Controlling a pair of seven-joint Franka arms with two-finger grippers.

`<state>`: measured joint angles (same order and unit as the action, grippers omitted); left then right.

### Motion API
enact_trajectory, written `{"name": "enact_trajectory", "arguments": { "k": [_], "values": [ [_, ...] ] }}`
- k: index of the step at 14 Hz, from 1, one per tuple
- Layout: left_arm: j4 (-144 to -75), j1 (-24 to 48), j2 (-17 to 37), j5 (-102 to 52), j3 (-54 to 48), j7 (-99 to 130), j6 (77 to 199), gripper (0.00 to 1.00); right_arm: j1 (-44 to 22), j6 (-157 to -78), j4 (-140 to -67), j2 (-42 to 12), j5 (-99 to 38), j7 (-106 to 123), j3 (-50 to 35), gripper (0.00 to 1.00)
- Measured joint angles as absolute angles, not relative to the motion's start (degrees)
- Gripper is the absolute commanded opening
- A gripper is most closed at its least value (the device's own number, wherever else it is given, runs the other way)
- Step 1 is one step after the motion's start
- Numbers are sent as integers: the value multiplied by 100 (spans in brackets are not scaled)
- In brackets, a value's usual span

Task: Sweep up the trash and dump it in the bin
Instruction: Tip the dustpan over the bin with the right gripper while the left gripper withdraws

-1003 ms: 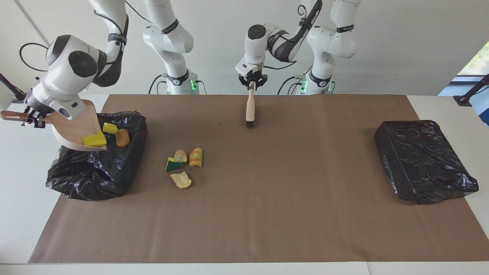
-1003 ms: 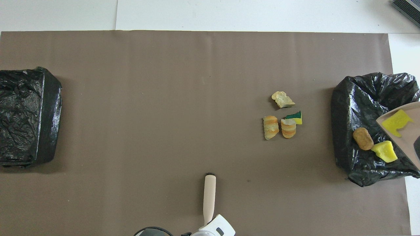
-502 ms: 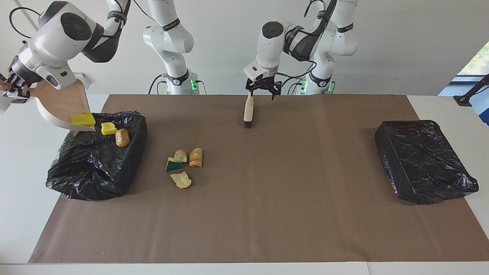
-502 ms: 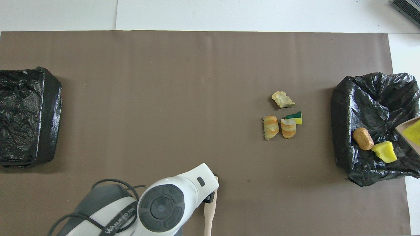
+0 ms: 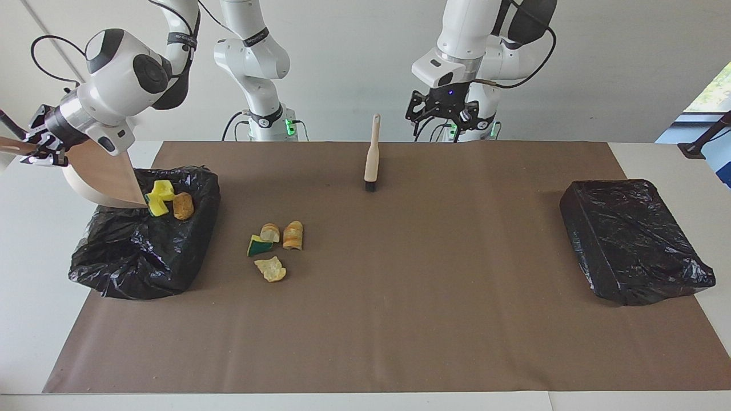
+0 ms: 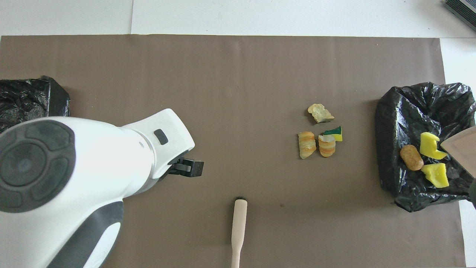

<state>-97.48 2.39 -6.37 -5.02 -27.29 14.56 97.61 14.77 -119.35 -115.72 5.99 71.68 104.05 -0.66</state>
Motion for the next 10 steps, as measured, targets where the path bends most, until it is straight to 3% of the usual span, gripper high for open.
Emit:
{"name": "enact_trajectory", "arguments": {
  "k": [4, 10],
  "values": [
    [-9472, -356, -432, -494, -2723, 860, 9654, 100, 1491, -11674, -11149, 805, 6377, 10170, -4, 0],
    [-9433, -320, -423, -360, -2497, 844, 9615, 100, 1435, -9929, -10424, 1120, 4425, 8605, -536, 0]
  ]
}}
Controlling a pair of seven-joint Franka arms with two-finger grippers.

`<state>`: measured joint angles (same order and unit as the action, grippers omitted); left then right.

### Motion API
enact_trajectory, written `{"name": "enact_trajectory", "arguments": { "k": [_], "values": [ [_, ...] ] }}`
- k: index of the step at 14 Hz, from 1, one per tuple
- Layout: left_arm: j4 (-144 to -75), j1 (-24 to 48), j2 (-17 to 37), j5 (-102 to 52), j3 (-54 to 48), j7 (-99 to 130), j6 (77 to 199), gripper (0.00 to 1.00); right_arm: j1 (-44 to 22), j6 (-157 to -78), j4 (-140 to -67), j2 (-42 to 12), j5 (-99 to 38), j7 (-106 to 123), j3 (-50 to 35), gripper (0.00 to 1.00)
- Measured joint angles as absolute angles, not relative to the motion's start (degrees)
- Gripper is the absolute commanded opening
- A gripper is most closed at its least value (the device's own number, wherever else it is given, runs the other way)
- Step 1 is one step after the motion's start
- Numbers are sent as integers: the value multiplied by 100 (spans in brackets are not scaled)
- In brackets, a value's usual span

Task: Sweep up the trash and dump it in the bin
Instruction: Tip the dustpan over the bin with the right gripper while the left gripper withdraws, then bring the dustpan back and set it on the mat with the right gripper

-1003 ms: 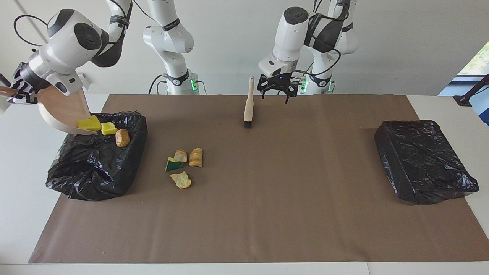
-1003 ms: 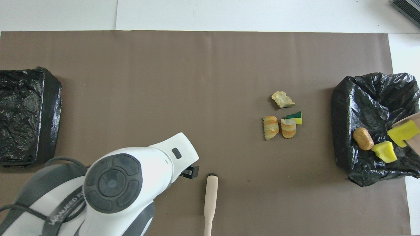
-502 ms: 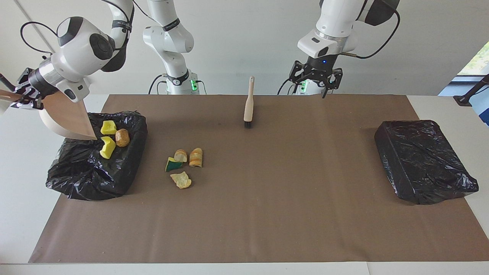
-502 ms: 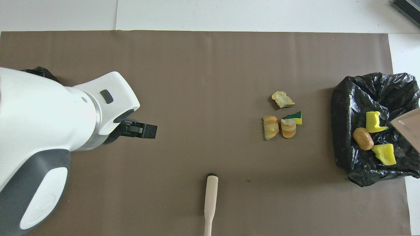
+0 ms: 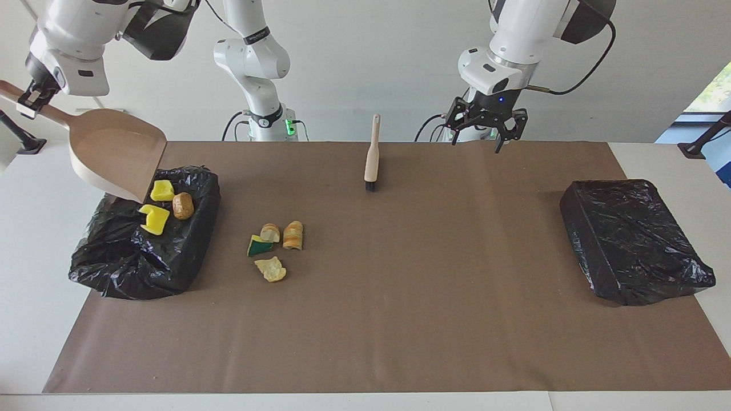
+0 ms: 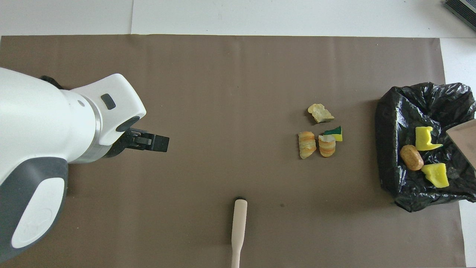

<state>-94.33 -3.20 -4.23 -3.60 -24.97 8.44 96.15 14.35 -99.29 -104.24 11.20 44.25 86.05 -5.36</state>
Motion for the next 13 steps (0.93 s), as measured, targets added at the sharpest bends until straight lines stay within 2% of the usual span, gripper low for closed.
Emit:
{"name": "enact_trajectory", "arguments": {
  "k": [2, 5, 7, 10, 13],
  "values": [
    [-9290, -212, -422, -325, -2030, 609, 9501, 100, 1402, -9529, -10426, 1141, 3766, 7468, -921, 0],
    [-9004, -111, -407, -325, -1546, 198, 9210, 100, 1327, -9334, -10475, 1133, 2760, 5640, -1478, 0],
    [-8781, 165, -361, -323, -1090, 30, 8968, 100, 957, -9326, -10590, 1021, 2270, 4146, -1691, 0],
    [-8466, 567, -288, -321, -382, -396, 8635, 100, 125, -9508, -10660, 485, 1775, 1934, -1742, 0],
    [-8179, 603, -124, -272, -261, -583, 8393, 100, -574, -10270, -10632, -300, 1346, -169, -1746, 0]
  ]
}}
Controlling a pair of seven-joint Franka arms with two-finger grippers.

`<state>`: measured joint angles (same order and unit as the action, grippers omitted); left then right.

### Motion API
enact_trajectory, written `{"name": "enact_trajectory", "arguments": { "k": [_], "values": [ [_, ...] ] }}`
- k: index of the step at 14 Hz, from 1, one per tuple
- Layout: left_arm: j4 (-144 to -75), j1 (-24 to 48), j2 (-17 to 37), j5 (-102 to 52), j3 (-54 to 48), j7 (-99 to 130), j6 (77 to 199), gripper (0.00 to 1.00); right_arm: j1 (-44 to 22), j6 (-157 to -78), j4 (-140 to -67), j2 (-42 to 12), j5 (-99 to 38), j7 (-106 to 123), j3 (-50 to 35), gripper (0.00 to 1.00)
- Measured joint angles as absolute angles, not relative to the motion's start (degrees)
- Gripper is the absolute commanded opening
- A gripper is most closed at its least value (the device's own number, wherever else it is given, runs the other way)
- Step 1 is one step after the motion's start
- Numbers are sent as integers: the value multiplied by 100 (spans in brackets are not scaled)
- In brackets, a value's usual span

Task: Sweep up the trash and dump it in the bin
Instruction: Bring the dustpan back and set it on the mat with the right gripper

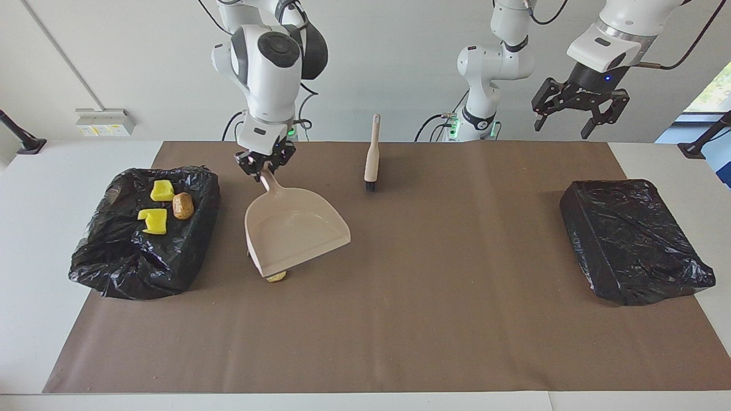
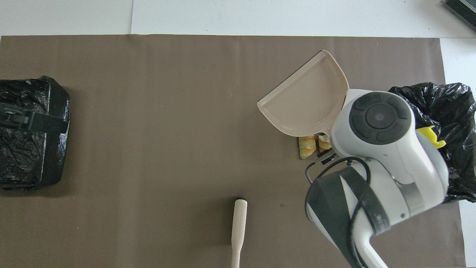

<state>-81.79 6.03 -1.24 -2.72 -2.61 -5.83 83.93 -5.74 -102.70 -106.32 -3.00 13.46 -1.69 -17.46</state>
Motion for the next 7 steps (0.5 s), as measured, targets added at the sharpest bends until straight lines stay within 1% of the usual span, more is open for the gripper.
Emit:
{"name": "enact_trajectory", "arguments": {
  "k": [3, 7],
  "values": [
    [-8025, 651, -1, -227, -261, -584, 8334, 100, -981, -10782, -10296, -1124, 954, -1763, -1738, 0],
    [-7986, 651, 11, -208, -252, -584, 8323, 100, -1547, -11088, -9088, -2355, 458, -3717, -1729, 0]
  ]
}}
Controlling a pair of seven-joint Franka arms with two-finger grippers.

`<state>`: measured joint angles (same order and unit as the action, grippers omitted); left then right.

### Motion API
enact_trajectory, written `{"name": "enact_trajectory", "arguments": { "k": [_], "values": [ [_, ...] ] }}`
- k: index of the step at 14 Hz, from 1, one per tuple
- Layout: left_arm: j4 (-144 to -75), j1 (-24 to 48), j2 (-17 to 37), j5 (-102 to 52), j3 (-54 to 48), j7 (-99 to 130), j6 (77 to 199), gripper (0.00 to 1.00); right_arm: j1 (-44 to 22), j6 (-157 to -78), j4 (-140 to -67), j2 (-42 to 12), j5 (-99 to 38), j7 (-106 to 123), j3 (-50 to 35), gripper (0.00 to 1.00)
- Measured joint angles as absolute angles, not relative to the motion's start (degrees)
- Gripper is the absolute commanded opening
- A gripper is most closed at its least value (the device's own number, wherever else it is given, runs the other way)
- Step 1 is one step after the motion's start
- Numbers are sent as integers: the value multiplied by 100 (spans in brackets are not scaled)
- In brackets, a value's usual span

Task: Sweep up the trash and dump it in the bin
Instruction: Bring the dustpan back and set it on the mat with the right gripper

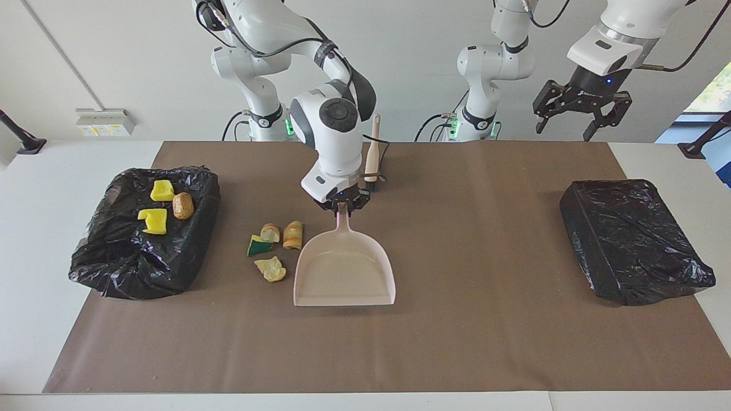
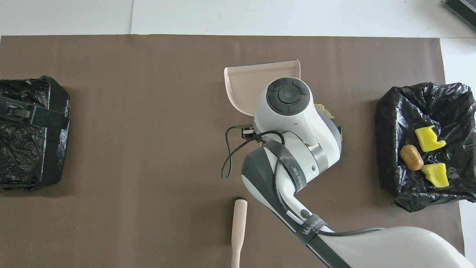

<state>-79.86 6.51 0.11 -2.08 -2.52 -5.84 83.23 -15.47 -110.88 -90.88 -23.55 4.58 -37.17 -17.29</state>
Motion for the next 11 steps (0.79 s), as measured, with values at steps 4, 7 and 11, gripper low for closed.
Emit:
{"name": "enact_trajectory", "arguments": {
  "k": [4, 7, 11],
  "values": [
    [-7986, 649, 9, -195, -220, -583, 8324, 100, -1956, -11665, -8502, -3186, 212, -4444, -1728, 0],
    [-7986, 650, 9, -194, -220, -583, 8325, 100, -1973, -11853, -8525, -3340, 156, -4447, -1727, 14],
    [-8001, 652, 9, -194, -229, -583, 8324, 100, -1996, -11907, -8804, -3336, 152, -4362, -1736, 100]
  ]
}}
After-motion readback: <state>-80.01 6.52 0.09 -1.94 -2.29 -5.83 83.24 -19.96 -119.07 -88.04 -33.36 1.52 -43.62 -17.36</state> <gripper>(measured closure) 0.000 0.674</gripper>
